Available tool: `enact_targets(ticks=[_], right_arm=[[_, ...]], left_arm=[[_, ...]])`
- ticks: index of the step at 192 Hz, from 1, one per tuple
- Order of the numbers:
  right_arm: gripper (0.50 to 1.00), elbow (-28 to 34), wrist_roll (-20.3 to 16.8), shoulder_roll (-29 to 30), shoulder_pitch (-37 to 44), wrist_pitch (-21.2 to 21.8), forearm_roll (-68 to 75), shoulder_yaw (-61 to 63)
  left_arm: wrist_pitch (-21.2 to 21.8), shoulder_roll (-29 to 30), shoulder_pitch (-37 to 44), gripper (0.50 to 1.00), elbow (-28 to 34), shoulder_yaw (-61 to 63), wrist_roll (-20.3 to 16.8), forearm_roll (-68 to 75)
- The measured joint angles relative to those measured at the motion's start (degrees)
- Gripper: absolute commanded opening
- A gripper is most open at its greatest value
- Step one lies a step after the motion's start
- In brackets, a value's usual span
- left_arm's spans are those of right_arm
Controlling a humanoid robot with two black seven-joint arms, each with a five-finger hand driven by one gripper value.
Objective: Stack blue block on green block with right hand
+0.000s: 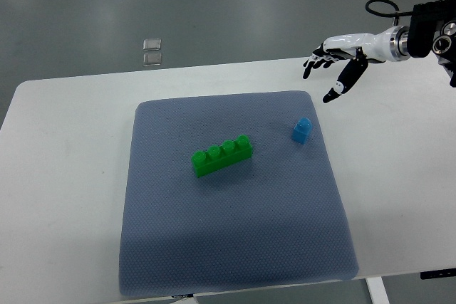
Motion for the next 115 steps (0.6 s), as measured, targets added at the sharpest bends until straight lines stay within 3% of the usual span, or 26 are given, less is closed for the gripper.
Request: enact_targets(ticks=[31, 115], right_arm=[[0.921, 1.6, -3.7, -0.6, -0.8, -1.3, 1.3, -0.6], [0.919, 2.4, -5.5, 1.7, -3.9, -6.2, 3.0, -0.8]], left_arm=[[0.0, 0.0, 0.0, 1.0, -0.4, 0.0, 0.0, 0.0], [0.0, 0.0, 0.0, 1.0, -0.7, 0.0, 0.0, -0.1]])
